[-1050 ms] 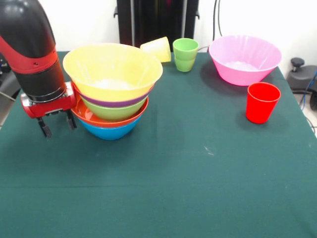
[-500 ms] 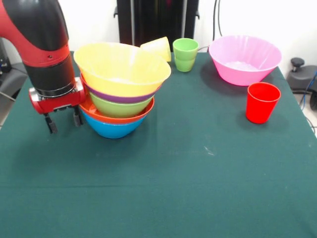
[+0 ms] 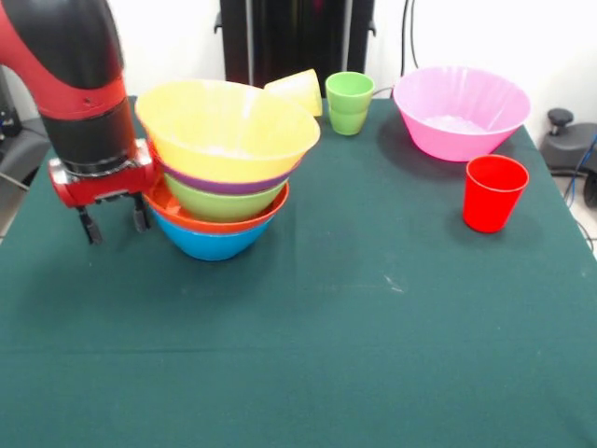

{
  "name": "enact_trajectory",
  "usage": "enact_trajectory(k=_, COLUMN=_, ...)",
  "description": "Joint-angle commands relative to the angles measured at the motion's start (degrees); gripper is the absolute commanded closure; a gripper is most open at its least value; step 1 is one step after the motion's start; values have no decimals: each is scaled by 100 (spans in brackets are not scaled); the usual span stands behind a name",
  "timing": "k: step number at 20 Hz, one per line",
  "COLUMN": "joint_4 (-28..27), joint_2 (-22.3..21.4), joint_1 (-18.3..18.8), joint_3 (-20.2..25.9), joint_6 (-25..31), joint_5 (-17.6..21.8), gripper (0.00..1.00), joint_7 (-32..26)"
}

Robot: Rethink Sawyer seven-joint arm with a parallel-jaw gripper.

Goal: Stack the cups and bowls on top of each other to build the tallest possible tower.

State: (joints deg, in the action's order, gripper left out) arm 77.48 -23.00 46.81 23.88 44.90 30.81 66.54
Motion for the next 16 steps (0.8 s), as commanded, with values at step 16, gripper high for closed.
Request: enact_trajectory(k=16, joint_4=117, joint_2=-1023, joint_1=1241, joint_3=959, joint_6=1753, joint_5=345, gripper=0, joint_7=-2794)
